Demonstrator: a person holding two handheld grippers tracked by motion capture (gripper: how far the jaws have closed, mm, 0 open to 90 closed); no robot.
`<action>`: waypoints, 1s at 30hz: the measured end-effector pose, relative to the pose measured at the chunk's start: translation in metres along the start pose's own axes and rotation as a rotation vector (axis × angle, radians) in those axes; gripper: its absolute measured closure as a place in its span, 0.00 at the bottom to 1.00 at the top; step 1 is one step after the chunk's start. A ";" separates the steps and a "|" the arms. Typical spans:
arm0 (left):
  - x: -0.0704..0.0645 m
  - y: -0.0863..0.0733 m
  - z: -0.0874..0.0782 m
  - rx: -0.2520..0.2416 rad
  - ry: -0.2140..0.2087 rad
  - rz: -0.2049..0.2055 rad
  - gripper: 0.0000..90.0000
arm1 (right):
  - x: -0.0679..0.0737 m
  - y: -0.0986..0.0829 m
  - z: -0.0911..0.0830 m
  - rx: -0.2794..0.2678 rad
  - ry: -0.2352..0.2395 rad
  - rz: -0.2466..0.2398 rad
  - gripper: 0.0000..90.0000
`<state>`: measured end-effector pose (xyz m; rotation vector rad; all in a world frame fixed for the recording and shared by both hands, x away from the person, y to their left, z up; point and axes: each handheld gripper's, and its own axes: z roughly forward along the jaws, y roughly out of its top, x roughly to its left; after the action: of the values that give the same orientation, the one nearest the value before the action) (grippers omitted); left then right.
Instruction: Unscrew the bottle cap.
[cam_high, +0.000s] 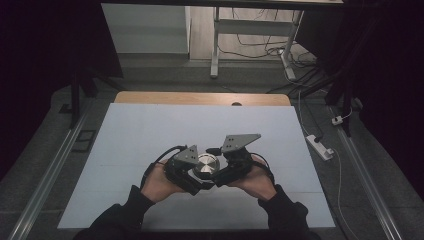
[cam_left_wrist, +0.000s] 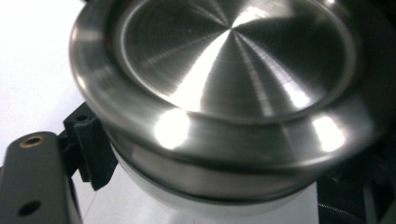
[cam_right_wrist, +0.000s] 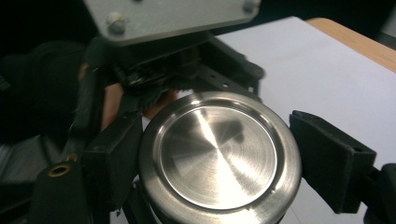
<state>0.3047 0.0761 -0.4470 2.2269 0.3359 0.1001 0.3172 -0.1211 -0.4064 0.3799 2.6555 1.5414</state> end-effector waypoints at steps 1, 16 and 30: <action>0.000 0.000 0.000 0.000 -0.009 0.007 0.17 | -0.001 -0.001 -0.001 0.001 0.023 -0.017 0.22; 0.000 0.001 -0.004 -0.011 0.169 -0.103 0.17 | 0.018 0.011 -0.005 0.000 -0.220 0.053 0.13; 0.001 -0.001 -0.006 -0.034 0.049 -0.067 0.17 | 0.019 0.008 0.003 0.005 -0.199 0.024 0.22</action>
<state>0.3046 0.0812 -0.4440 2.1801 0.4324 0.1242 0.3005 -0.1105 -0.3997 0.5364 2.5121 1.4212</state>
